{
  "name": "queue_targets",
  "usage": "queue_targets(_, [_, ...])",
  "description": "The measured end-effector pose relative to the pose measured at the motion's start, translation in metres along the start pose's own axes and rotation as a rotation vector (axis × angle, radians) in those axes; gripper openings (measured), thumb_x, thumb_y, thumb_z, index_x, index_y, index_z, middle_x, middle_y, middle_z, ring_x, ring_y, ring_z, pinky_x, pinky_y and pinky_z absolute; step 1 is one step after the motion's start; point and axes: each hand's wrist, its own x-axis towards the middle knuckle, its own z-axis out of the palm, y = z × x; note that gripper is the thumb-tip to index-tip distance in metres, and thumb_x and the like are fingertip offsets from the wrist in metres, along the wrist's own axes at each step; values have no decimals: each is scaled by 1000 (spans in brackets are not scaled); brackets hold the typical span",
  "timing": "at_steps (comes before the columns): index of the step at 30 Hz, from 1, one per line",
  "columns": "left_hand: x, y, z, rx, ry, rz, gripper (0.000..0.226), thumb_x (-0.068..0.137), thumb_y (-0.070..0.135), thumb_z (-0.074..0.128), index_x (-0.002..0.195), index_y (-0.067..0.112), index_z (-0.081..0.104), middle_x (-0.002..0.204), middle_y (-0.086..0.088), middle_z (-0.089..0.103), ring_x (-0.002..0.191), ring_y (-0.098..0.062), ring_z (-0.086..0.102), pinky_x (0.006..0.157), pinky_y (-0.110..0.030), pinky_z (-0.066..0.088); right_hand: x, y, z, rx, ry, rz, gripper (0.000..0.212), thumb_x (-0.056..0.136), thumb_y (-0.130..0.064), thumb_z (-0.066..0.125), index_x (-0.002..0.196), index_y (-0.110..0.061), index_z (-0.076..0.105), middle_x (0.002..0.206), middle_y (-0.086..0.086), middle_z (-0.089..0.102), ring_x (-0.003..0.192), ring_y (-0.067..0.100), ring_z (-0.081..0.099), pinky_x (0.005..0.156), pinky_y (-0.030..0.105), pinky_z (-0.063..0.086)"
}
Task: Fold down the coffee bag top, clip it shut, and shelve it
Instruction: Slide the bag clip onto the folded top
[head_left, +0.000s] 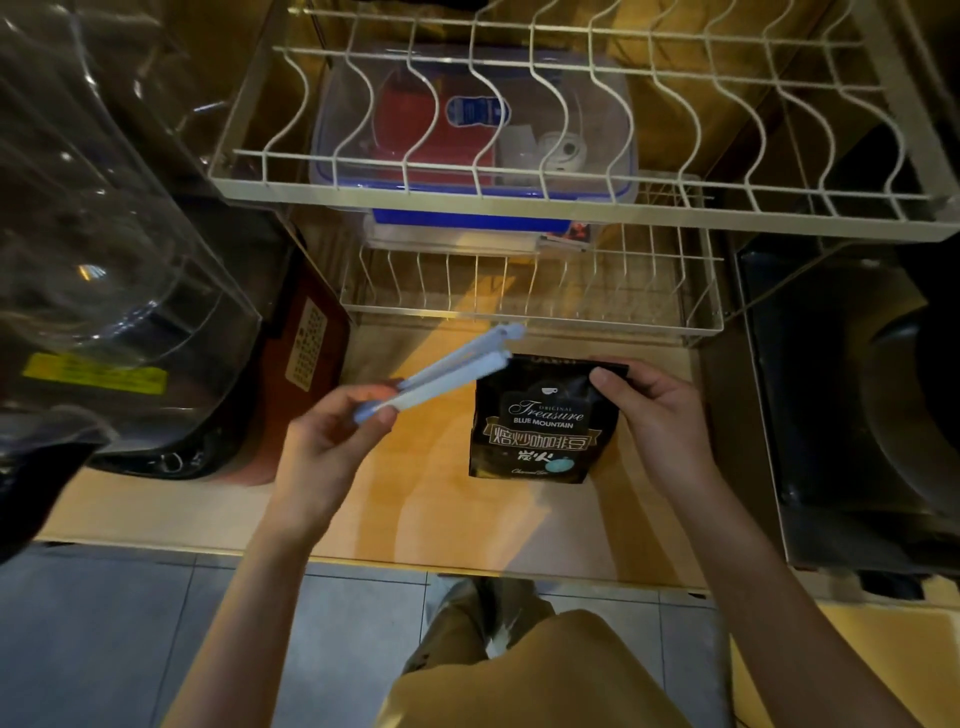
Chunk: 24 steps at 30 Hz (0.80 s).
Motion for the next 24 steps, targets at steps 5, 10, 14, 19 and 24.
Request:
queue_targets(5, [25, 23, 9, 191, -255, 79, 17, 77, 8, 60, 93, 13, 64, 98, 21, 69, 99, -3, 60, 81, -14, 46, -2, -1, -3, -6, -6, 14, 20, 81, -4, 61, 85, -21, 70, 77, -12, 74, 81, 5, 66, 69, 14, 53])
queue_targets(10, [32, 44, 21, 248, -262, 184, 24, 75, 19, 59, 97, 13, 64, 102, 7, 68, 102, -10, 60, 87, -24, 48, -6, -5, -9, 7, -12, 34, 20, 81, -3, 60, 83, -21, 69, 75, -14, 74, 78, 1, 66, 66, 11, 51])
queue_targets(14, [31, 54, 11, 219, -190, 168, 26, 74, 20, 60, 97, 10, 64, 110, 1, 64, 104, -15, 58, 91, -38, 48, -5, -7, -2, 17, -26, 39, 21, 81, 0, 60, 80, -20, 68, 69, -16, 73, 73, -3, 65, 65, 9, 49])
queue_targets(19, [39, 41, 12, 339, -252, 149, 19, 78, 4, 61, 95, 13, 65, 115, -1, 61, 106, -10, 56, 91, -31, 47, -6, -9, -1, 1, -39, 48, 20, 81, -1, 60, 81, -19, 68, 70, -16, 73, 73, -2, 66, 64, 9, 49])
queue_targets(24, [42, 33, 33, 283, -309, 146, 17, 76, 0, 63, 92, 7, 63, 108, -3, 62, 103, -11, 57, 84, -19, 48, -5, -11, -2, -3, -46, 86, 19, 81, -2, 60, 82, -19, 69, 71, -14, 74, 76, 2, 66, 69, 12, 52])
